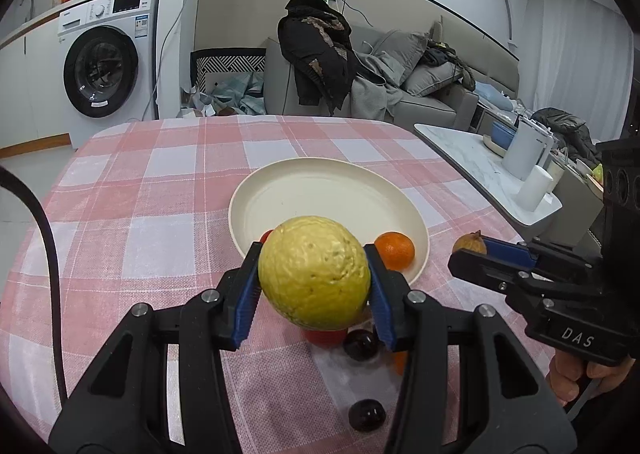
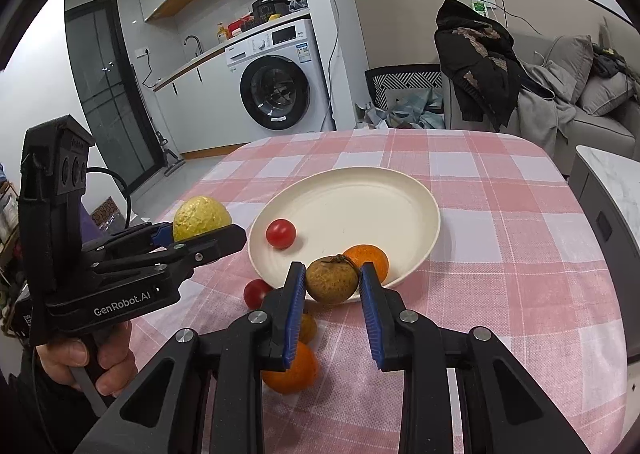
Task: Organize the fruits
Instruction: 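Carry both fruits over the plate and open both grippers to drop them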
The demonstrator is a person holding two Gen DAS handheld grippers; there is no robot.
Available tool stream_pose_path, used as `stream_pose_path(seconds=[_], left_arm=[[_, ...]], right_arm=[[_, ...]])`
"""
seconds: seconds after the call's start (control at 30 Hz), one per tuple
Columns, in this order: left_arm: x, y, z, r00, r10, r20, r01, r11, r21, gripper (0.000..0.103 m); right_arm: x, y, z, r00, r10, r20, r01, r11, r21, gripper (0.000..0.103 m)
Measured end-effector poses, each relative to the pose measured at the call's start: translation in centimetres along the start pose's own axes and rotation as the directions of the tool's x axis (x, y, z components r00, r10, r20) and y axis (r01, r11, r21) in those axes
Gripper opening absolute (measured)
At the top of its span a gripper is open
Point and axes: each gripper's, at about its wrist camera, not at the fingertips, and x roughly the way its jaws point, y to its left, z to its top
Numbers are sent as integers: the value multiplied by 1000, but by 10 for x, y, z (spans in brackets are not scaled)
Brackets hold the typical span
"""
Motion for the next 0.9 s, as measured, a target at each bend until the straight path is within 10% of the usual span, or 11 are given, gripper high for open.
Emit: stream_pose_path(seconds=[0.9], left_arm=[[41,-2,-6,1000,-5,-28,5,1000,25,45]], right_arm=[[50,-6,0,995,0,-96,5,999,46,32]])
